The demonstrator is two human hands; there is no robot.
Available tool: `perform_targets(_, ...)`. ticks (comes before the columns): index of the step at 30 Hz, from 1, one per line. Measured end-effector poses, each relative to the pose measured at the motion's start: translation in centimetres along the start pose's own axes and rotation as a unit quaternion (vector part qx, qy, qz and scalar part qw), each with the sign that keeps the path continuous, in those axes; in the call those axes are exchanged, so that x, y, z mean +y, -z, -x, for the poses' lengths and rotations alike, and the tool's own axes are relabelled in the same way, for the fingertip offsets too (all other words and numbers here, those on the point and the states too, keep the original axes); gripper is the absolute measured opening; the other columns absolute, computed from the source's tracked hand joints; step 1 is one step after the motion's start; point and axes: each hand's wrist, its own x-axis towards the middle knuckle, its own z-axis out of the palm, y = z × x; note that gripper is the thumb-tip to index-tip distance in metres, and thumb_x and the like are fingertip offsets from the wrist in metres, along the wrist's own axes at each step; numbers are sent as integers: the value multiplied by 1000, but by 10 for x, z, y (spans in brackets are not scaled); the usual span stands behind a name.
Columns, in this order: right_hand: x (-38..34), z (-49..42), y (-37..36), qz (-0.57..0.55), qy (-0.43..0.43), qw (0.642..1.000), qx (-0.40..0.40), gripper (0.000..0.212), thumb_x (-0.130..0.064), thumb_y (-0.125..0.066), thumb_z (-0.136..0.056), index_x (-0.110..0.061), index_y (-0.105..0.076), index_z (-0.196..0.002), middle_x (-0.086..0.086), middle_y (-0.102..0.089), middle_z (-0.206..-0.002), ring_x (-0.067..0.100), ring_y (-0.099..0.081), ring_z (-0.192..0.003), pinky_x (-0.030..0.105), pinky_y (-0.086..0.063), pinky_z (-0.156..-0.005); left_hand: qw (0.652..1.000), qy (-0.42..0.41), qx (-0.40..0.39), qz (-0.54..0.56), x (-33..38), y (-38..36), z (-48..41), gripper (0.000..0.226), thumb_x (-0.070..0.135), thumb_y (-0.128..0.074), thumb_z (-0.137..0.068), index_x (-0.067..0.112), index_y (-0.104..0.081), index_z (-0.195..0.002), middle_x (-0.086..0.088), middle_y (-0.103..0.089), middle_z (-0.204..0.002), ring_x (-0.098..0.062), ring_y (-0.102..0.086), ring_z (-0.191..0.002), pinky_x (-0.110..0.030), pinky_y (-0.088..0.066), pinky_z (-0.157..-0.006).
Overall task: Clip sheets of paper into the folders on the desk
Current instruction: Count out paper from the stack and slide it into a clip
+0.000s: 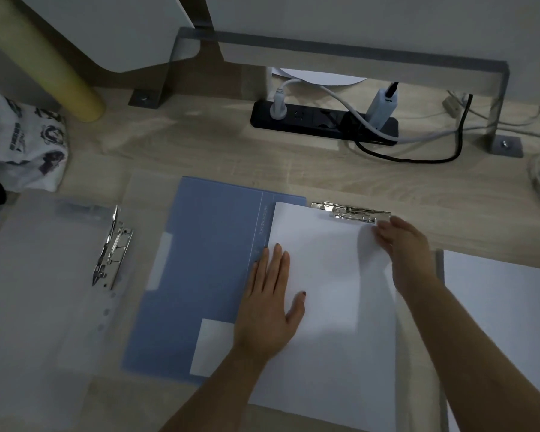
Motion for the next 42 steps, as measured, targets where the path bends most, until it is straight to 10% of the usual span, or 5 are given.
perform_targets(10, 7, 20, -41, 294, 261, 910, -133, 48, 5, -38, -92, -17, -45, -134, -3, -50, -132, 3, -42, -118, -6, -26, -89, 999, 2, 14, 45, -1, 2, 0, 67, 45, -36, -92, 14, -17, -149, -1, -14, -158, -15, -1, -147, -27, 1, -119)
perform_targets(20, 37, 2, -51, 580, 381, 712, -111, 56, -41, -20, -94, -16, -27, -144, 15, -39, -146, 35, -30, -137, 38, -21, -112, 999, -3, 27, 45, -1, 1, -2, 67, 45, -42, -91, 12, -23, -147, -2, -23, -155, -17, -9, -146, -28, -2, -120)
perform_targets(26, 46, -5, -54, 644, 360, 667, -106, 54, -42, -15, -94, -24, -20, -146, 13, -26, -153, 33, -14, -143, 41, -7, -114, 999, -1, 26, 41, -2, 0, -2, 66, 46, -42, -91, 12, -28, -146, -3, -26, -154, -18, -11, -146, -29, -2, -120)
perform_targets(34, 45, -2, -59, 621, 340, 698, -106, 60, -50, -8, -91, -27, -13, -147, 14, -19, -155, 31, -5, -145, 44, -3, -117, 999, 0, 31, 36, -3, -1, -2, 67, 46, -38, -92, 15, -20, -148, 0, -19, -157, -15, -6, -146, -27, 1, -119)
perform_targets(42, 30, 54, 43, 449, 256, 853, -75, 50, -45, -30, -95, -27, -32, -142, 3, -23, -154, 21, -19, -142, 36, -17, -114, 1000, 8, -1, -12, 0, 1, 1, 66, 43, -33, -92, 10, -20, -148, -6, -19, -157, -18, -9, -145, -33, -8, -117)
